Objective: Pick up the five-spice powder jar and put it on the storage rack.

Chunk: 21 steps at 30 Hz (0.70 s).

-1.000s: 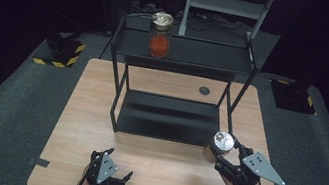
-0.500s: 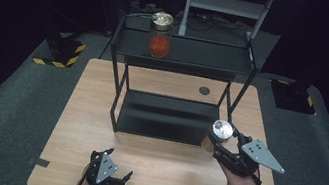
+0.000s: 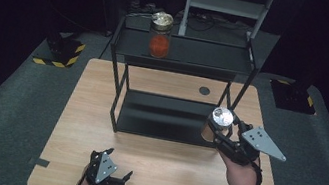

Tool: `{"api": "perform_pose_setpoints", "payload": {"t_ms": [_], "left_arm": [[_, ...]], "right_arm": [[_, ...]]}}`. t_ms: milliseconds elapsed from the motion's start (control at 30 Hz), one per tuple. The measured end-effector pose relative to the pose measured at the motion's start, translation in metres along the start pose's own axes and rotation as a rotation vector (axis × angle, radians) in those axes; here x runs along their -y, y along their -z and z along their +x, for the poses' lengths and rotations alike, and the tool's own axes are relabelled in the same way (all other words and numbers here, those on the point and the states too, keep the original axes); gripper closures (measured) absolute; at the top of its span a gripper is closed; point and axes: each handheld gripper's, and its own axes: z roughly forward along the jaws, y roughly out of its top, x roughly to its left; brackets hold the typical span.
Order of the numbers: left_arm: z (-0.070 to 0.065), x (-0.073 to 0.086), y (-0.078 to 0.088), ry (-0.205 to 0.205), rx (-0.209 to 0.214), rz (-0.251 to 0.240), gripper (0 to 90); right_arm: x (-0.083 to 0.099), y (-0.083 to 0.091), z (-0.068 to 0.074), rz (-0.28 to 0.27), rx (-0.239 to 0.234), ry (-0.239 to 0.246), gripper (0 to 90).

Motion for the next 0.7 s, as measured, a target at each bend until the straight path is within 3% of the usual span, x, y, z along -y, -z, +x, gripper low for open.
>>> {"api": "perform_pose_setpoints", "payload": {"t_ms": [700], "left_arm": [[0.003, 0.002, 0.001, 0.013, 0.006, -0.008, 1.3]], "right_arm": [[-0.035, -0.018, -0.001, -0.061, -0.003, 0.007, 34.3]]}}
